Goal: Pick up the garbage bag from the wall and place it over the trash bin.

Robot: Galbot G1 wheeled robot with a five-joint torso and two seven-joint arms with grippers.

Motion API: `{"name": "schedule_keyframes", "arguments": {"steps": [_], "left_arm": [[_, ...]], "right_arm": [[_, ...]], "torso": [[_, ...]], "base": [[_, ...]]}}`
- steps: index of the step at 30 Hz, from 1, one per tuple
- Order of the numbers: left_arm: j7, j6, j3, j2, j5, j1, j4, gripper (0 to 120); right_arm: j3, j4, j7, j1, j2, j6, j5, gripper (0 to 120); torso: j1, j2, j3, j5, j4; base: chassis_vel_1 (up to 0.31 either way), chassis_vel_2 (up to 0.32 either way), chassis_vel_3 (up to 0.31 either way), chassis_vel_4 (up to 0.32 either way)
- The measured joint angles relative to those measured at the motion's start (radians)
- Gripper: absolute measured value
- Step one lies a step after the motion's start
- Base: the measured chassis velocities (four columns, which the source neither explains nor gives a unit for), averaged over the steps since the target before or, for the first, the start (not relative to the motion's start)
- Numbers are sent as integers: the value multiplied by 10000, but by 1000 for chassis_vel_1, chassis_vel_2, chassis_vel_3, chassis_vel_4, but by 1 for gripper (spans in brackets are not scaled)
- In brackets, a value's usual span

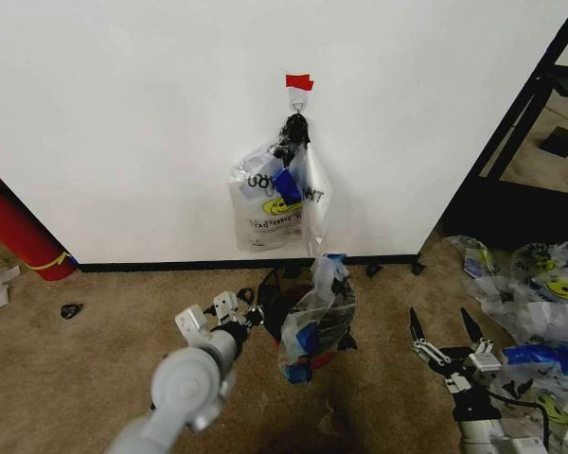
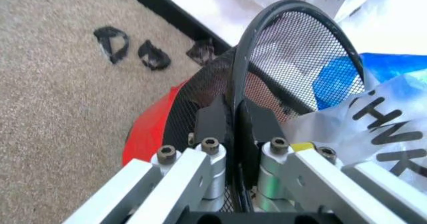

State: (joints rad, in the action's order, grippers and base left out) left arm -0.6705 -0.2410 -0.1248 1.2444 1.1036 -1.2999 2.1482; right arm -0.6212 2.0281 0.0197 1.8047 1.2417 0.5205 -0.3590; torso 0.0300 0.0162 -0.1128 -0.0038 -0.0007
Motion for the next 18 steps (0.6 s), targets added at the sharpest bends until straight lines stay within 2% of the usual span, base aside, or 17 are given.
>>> {"name": "schedule_keyframes", "arguments": {"steps": [4,8,18], "left_arm": [[58,425,38,389,-1048,-490,-18,1],[-86,747,-10,582,-1511,-766,-94,1],[-489,886,-65,1125,-1525,-939,-310,1]], "right_arm": [[24,-65,-37,78,18,44,115,100],[62,-130,-77,54,40,54,170,100],[138,-184,-118,10,44,13,303,100]], "torso": [[0,0,1,-1,-4],[0,0,0,-1,-2],[0,0,0,-2,-3]], "base": [[0,0,0,0],[0,0,0,0],[0,0,0,0]]}}
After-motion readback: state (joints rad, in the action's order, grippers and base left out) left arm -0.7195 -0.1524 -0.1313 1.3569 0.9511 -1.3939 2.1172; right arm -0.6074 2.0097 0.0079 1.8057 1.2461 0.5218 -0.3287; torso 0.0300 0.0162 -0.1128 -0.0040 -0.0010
